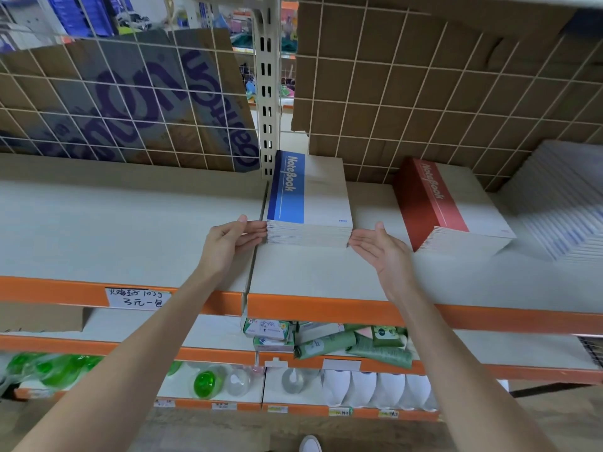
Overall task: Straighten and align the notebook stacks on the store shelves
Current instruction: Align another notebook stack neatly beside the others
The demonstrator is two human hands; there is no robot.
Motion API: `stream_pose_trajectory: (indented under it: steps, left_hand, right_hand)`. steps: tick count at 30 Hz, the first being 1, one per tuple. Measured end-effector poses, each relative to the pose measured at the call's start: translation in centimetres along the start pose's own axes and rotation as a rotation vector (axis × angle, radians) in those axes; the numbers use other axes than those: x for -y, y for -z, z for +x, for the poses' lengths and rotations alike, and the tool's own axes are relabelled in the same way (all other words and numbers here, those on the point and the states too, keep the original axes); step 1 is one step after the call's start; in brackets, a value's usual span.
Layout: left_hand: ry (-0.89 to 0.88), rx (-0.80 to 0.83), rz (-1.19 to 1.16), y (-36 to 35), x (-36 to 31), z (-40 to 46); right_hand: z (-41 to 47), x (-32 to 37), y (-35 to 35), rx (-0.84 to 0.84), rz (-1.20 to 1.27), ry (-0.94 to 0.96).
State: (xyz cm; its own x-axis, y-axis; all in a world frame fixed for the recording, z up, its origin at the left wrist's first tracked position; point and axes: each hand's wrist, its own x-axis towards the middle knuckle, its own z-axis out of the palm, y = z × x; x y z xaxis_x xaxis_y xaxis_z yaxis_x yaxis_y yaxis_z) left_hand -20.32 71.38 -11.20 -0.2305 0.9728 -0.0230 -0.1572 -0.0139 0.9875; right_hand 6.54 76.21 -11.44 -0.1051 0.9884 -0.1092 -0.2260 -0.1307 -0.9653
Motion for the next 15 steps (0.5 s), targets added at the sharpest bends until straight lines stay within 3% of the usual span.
stream_pose_trajectory:
  steps: [10,15]
  left_hand:
    - [-0.004,-0.014,0.02,-0.32,-0.18,-0.2]
    - [-0.117,-0.09,0.145,-0.35,-0.31,-0.49]
  right_hand:
    - [-0.4,0.35,-0.08,0.029,0.024,-0.027]
    - [-0.71,0.31,-0.47,-0.02,0.01,0.089]
